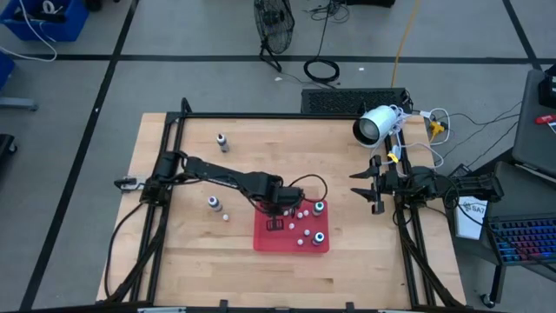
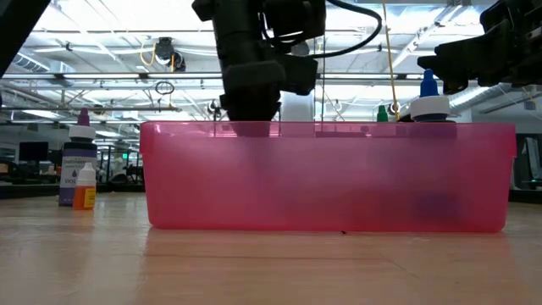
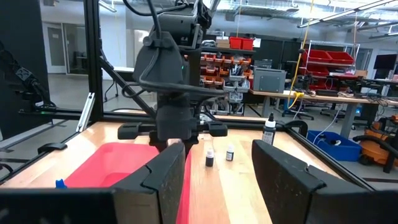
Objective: Pick & Place food coloring
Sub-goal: Put the small black food coloring bottle into the red bin
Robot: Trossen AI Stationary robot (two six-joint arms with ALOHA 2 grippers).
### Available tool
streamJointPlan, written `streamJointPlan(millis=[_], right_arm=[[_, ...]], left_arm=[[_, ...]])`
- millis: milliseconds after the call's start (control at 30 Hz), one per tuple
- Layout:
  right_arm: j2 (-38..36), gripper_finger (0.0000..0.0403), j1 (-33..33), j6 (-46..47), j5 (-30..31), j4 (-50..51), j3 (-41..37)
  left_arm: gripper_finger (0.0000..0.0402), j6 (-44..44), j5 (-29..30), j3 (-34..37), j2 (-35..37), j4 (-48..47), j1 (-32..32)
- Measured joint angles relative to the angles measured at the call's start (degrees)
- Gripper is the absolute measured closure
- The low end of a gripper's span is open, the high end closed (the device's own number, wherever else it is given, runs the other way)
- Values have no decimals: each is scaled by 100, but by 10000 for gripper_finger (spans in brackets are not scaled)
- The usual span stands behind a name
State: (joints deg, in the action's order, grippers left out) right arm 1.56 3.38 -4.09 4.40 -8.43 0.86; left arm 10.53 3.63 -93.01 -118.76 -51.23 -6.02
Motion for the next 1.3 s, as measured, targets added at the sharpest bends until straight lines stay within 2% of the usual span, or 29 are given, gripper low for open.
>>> streamJointPlan(millis=[700,1033,1300], right_arm=[[24,226,-1,-1,0,-11,0],[24,225,0,0,0,4,0],[24,229,0,1,0,4,-1]], left_arm=[[340,-41,-125,2,-321,232,0],[239,-37,-121,2,-321,480,0],[201,-234,49,4,123,155,-1]])
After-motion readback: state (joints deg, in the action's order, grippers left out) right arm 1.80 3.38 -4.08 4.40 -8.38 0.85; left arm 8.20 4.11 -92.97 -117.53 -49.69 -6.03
